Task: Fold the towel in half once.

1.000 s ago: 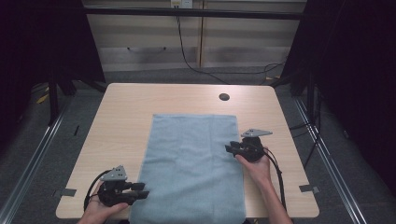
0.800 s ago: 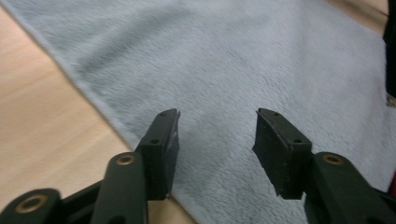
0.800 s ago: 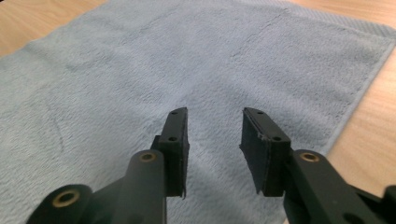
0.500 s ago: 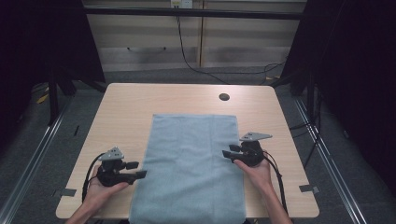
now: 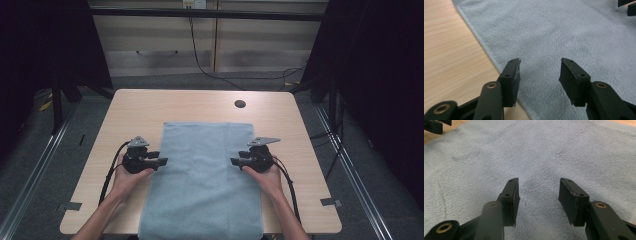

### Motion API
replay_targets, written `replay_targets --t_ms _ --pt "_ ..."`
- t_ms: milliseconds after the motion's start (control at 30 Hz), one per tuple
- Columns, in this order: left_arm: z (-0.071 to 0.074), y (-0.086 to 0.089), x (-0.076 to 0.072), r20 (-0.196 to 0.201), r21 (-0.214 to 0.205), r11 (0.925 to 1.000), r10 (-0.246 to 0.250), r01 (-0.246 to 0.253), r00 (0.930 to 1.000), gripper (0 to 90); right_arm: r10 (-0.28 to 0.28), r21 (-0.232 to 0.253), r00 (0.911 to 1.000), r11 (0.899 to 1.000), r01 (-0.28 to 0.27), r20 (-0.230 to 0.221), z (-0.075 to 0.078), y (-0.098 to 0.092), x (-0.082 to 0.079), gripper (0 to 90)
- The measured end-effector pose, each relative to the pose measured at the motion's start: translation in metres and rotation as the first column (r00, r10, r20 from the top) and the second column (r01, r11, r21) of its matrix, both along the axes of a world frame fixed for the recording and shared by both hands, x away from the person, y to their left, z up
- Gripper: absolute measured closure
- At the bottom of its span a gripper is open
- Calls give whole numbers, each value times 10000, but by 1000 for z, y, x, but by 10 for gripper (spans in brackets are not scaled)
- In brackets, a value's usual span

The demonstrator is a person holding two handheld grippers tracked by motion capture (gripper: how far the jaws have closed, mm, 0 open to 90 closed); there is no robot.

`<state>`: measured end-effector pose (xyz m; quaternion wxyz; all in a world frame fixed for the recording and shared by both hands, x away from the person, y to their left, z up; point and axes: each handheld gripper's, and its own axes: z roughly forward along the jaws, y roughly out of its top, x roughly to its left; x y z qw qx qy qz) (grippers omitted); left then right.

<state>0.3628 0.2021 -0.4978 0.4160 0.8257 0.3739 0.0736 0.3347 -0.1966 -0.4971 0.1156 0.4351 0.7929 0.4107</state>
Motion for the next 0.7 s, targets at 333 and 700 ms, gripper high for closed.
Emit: replay_targets --t_ms 333,700 --pt "-7 2 -19 773 1083 9931 -539 453 9955 572 -39 -450 10000 9990 39 -4 -11 11 -5 493" --pt "-7 20 -70 686 812 9890 -1294 1238 9892 598 1042 -783 9945 9916 -1033 74 -9 21 -49 493"
